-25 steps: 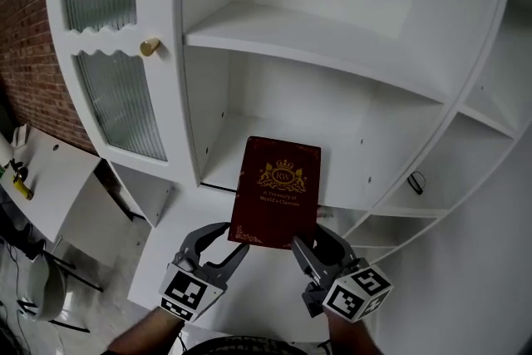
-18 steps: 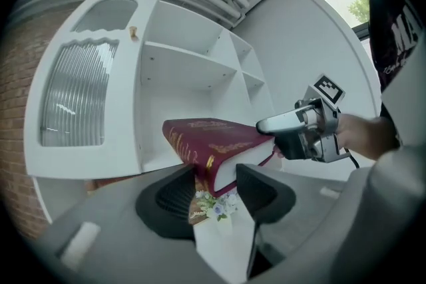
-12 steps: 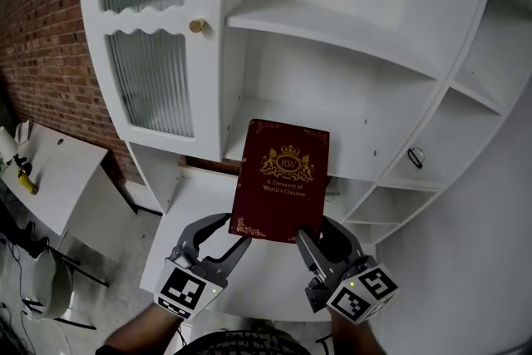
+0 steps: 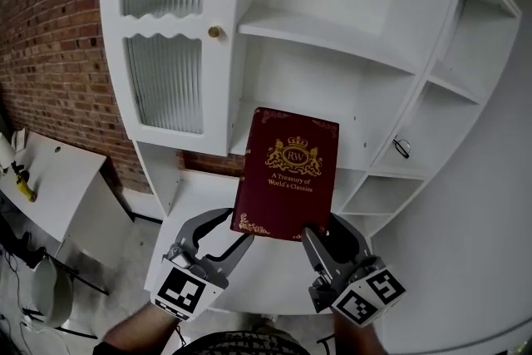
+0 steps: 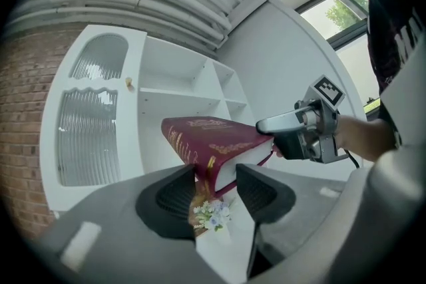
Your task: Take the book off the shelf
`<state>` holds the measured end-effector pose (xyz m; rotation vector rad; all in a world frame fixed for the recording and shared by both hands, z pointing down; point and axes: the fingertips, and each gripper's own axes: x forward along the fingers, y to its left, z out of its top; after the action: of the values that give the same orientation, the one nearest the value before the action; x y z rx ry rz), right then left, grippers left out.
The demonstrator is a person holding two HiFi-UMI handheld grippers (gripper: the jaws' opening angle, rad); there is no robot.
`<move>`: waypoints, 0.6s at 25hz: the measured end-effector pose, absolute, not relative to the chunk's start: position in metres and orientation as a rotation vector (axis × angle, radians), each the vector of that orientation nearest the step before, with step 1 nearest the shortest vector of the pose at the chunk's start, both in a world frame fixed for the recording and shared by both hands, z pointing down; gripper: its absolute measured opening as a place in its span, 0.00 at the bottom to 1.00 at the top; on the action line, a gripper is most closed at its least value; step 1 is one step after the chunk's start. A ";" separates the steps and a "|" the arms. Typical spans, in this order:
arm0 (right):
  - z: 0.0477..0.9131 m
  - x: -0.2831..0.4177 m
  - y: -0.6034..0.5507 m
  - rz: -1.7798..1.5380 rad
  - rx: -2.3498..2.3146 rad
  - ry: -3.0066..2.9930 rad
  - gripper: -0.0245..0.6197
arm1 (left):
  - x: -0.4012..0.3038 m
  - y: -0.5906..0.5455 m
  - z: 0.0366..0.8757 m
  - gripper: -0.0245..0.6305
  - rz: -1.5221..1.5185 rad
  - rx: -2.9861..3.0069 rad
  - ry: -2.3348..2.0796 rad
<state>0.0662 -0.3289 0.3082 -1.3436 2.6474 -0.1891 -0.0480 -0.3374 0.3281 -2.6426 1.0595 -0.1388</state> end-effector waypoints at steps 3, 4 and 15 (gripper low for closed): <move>0.300 0.064 -0.317 -0.162 -1.353 2.638 0.36 | -0.051 -0.327 0.324 0.35 -0.139 -2.642 1.050; 0.299 0.064 -0.313 -0.157 -1.358 2.634 0.36 | -0.051 -0.325 0.324 0.35 -0.140 -2.649 1.046; 0.291 0.063 -0.293 -0.159 -1.367 2.603 0.35 | -0.053 -0.305 0.310 0.35 -0.134 -2.623 1.015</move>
<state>0.0628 -0.2933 0.2910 -1.3667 2.6031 -0.1586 -0.0526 -0.3049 0.3099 -2.6232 1.0146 -0.1335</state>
